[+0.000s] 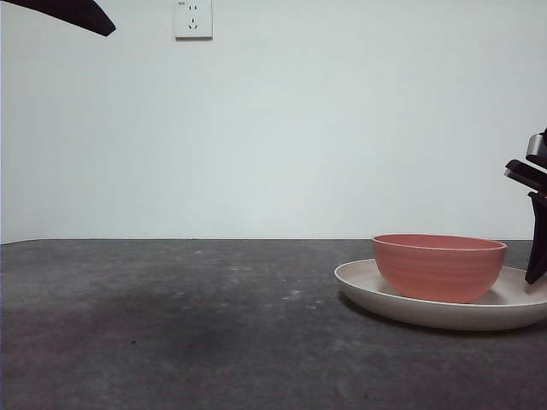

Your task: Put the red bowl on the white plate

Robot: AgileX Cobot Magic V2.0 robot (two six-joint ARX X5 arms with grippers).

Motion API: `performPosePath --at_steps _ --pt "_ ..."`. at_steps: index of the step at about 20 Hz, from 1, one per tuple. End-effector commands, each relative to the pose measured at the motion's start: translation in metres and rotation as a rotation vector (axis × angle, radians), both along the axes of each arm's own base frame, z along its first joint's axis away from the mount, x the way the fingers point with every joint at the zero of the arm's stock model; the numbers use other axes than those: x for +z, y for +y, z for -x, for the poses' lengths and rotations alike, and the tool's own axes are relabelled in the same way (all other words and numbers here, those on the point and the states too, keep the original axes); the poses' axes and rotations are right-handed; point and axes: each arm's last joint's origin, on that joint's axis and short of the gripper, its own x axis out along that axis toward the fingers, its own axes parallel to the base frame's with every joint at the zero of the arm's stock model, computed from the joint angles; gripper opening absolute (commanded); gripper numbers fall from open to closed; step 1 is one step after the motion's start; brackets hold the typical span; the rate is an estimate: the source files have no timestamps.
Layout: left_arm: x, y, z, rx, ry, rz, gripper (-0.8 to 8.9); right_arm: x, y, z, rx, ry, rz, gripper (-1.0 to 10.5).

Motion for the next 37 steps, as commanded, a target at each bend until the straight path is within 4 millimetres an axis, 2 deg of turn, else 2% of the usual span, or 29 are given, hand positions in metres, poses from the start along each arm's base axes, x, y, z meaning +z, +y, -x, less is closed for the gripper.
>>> performPosePath --at_steps 1,4,9,18,21,27,33,37 --pt "0.002 -0.003 -0.001 -0.015 -0.009 0.004 3.12 -0.009 -0.001 -0.004 0.000 0.024 -0.004 0.6" --pt "0.002 -0.003 -0.001 -0.014 -0.008 0.005 3.12 -0.011 -0.001 -0.005 0.000 0.025 -0.004 0.1" --pt "0.002 -0.003 -0.001 -0.014 -0.008 0.005 3.12 -0.008 -0.002 -0.006 -0.003 0.008 -0.042 0.1" --pt "0.002 -0.003 -0.001 -0.014 -0.008 0.004 3.12 0.040 0.003 0.001 -0.025 -0.158 -0.187 0.1" --pt "0.002 -0.003 -0.001 -0.014 -0.009 0.004 3.12 0.046 0.017 0.001 0.000 -0.170 -0.216 0.1" --pt "0.002 -0.003 -0.001 -0.014 -0.009 0.004 3.12 0.046 0.069 -0.001 0.082 -0.160 -0.203 0.1" --pt "0.002 -0.002 -0.001 -0.016 -0.007 -0.001 3.12 0.034 0.117 -0.008 0.142 -0.115 -0.175 0.1" --pt "0.001 -0.002 0.000 -0.017 0.002 -0.010 3.12 0.025 0.142 -0.021 0.169 -0.083 -0.145 0.1"
